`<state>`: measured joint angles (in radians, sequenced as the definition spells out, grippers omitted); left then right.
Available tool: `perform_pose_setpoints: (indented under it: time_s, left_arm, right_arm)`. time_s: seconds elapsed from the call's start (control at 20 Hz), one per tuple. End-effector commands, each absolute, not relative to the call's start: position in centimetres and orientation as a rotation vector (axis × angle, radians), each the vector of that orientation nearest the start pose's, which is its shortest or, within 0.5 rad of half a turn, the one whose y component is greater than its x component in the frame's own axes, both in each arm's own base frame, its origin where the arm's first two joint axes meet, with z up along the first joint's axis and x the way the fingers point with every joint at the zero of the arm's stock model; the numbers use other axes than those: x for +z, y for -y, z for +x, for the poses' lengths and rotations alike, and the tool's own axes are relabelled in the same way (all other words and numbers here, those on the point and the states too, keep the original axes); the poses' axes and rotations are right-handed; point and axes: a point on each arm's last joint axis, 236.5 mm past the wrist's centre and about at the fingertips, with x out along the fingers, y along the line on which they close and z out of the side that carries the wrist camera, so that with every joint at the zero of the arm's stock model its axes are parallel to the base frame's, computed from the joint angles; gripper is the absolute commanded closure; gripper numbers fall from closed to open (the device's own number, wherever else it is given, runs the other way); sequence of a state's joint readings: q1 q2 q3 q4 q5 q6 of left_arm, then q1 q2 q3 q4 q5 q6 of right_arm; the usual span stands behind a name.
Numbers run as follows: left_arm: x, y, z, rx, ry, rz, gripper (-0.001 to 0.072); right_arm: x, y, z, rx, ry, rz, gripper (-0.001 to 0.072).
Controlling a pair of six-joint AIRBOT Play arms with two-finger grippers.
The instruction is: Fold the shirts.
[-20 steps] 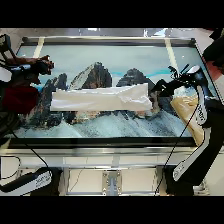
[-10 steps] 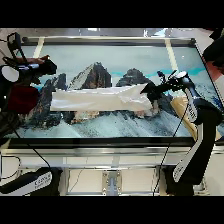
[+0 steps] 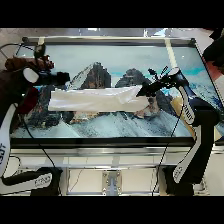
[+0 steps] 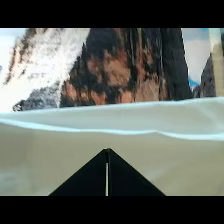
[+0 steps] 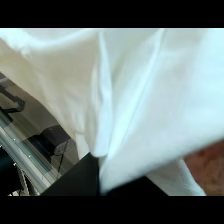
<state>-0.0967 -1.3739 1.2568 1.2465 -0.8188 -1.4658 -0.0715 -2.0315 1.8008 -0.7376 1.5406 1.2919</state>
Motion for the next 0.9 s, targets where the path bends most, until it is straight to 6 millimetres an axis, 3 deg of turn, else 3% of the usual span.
perform_pose_setpoints:
  time_s: [0.0, 0.05, 0.2, 0.3, 0.4, 0.5, 0.65, 0.75, 0.85]
  left_arm:
    - [-1.5, 16.2, 44.7, -0.367, -1.119, -0.107, 0.0694]
    - [-3.0, 18.4, 43.8, -0.406, -1.155, -0.085, 0.0694]
    - [-7.1, 27.8, 38.6, -0.627, -1.262, -0.037, 0.0694]
    - [-9.2, 32.2, 35.5, -0.720, -1.292, 0.024, 0.0694]
    - [-10.0, 35.7, 33.5, -0.774, -1.275, 0.035, 0.0694]
    - [-9.0, 39.0, 33.2, -0.806, -1.207, -0.018, 0.0694]
    - [-5.6, 40.2, 35.1, -0.814, -1.105, -0.062, 0.0694]
    - [-1.6, 38.1, 37.4, -0.792, -1.031, -0.091, 0.0693]
    - [3.4, 33.7, 39.7, -0.745, -0.953, -0.086, 0.0693]
  right_arm:
    - [0.3, -13.9, 45.4, 0.767, -1.473, 0.521, 0.0695]
    - [1.7, -13.8, 44.8, 0.775, -1.465, 0.493, 0.0695]
    - [5.9, -13.5, 41.7, 0.832, -1.482, 0.416, 0.0695]
    - [8.6, -13.1, 39.9, 0.833, -1.474, 0.358, 0.0695]
    - [11.0, -12.5, 39.2, 0.789, -1.430, 0.315, 0.0695]
    - [13.6, -12.7, 38.2, 0.777, -1.382, 0.298, 0.0696]
    - [16.0, -13.5, 37.0, 0.775, -1.336, 0.274, 0.0696]
    - [16.4, -14.9, 36.8, 0.777, -1.335, 0.278, 0.0696]
    - [16.3, -17.3, 37.6, 0.775, -1.300, 0.273, 0.0697]
